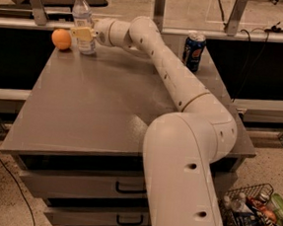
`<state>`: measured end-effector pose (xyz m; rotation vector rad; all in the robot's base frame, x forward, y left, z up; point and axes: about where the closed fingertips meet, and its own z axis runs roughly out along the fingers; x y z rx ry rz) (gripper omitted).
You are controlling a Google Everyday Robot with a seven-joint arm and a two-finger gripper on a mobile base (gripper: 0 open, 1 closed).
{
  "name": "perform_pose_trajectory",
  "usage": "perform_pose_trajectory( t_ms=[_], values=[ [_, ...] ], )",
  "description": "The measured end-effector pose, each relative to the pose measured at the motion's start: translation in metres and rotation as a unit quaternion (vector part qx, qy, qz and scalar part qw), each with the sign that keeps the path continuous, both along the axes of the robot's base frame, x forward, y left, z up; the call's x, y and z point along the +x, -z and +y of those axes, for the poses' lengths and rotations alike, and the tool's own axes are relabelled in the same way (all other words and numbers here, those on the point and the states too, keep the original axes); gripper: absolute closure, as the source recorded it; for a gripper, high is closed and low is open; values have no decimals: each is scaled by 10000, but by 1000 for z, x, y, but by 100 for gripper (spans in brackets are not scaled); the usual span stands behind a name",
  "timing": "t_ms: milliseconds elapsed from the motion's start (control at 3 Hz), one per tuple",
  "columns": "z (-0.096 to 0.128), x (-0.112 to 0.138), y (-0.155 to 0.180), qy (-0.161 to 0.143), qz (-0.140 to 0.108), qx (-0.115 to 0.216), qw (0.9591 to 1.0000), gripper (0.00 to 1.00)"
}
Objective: Move blue plastic bottle near orange
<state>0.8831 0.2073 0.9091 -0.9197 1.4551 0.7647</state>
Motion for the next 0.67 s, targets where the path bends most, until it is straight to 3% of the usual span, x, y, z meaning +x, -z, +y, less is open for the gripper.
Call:
perform_pose_trajectory(
  t_ms=[667],
  values=[
    [1, 1, 7, 39, 130, -4, 9999, 5]
  ],
)
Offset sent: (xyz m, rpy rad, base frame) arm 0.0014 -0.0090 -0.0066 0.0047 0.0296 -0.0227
